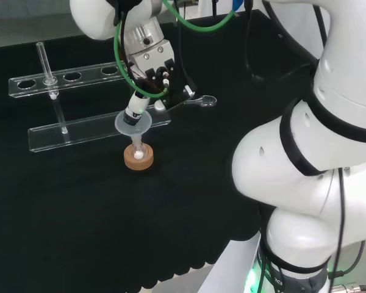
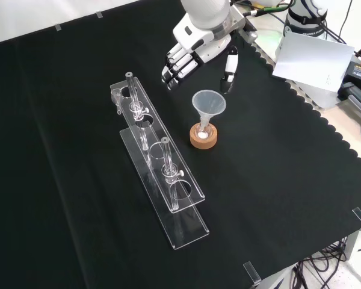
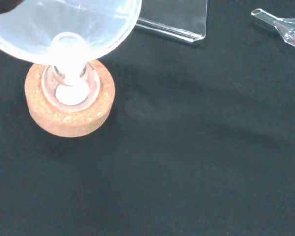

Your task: Remove the funnel from the round-bottom flask.

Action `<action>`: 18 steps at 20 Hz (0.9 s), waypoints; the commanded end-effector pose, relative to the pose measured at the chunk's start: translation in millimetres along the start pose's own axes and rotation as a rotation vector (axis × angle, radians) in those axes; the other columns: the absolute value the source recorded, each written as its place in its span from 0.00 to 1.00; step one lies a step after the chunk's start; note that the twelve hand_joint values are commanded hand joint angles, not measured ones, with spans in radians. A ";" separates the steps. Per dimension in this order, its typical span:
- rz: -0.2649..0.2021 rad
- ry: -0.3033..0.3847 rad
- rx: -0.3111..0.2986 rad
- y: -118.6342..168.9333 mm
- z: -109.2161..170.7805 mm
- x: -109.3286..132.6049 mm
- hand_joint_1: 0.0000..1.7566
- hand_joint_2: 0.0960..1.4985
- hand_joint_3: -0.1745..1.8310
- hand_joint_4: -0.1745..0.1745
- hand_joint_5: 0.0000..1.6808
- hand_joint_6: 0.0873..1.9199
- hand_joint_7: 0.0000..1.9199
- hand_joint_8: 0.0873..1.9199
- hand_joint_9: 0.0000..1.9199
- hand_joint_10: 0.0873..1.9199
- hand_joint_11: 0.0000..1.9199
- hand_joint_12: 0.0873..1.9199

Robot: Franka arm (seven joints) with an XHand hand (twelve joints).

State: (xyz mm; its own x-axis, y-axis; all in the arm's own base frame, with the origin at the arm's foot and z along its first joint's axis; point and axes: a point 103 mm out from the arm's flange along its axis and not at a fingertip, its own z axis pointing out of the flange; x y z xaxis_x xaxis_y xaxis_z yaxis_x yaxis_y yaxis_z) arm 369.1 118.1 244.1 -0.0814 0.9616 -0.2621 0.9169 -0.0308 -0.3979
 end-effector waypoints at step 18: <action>-0.100 -0.008 -0.048 -2.4 15.9 35.9 0.32 0.46 0.07 0.49 0.00 0.00 0.00 0.00 0.00 0.27 0.05 0.82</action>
State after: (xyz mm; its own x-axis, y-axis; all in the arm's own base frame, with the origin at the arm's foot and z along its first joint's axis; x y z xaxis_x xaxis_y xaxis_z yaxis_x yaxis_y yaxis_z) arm 348.7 159.7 212.2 -0.2183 0.9487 -0.2288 0.8985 0.1039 -0.4265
